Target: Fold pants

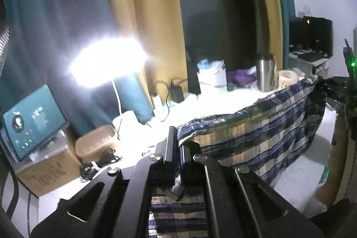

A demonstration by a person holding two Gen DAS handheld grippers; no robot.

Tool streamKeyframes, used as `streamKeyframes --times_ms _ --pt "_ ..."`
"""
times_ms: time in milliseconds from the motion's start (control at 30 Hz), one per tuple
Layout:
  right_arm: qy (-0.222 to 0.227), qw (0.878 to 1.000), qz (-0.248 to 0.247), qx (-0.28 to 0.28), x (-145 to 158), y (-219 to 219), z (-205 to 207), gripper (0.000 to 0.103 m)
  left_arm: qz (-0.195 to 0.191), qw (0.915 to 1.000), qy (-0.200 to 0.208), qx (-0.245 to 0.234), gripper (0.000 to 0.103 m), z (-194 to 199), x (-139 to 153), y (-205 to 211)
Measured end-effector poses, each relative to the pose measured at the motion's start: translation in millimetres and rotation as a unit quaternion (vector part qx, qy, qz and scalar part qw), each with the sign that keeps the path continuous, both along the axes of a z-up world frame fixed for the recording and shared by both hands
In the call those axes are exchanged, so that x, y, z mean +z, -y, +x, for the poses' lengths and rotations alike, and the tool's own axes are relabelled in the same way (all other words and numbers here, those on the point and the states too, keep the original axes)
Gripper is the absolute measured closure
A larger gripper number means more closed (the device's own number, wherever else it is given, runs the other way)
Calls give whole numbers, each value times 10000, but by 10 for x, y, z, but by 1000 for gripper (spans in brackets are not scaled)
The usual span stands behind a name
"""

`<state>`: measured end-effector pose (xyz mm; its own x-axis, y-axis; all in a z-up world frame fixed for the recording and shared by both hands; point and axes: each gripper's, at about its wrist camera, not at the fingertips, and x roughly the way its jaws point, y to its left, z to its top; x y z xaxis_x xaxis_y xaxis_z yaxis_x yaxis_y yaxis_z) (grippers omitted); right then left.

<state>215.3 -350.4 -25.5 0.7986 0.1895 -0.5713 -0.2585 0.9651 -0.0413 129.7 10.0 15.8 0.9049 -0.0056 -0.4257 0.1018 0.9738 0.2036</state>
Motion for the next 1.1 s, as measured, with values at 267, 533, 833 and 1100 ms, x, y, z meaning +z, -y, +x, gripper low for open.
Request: streamKeyframes --times_ms 267,533,833,1100 --pt "-296 9995 18 72 -289 -185 485 87 19 9989 -462 111 102 556 -251 -166" --pt "-645 9979 35 82 -608 -372 895 87 53 9949 -988 174 102 1204 -626 -378" --pt "-1120 9936 -117 -28 -992 -472 1240 87 29 9867 -1622 100 97 1793 -1052 -581" --pt "-1341 9905 -315 -17 -1152 -539 1359 87 -310 9788 -2008 244 91 2117 -1368 -852"
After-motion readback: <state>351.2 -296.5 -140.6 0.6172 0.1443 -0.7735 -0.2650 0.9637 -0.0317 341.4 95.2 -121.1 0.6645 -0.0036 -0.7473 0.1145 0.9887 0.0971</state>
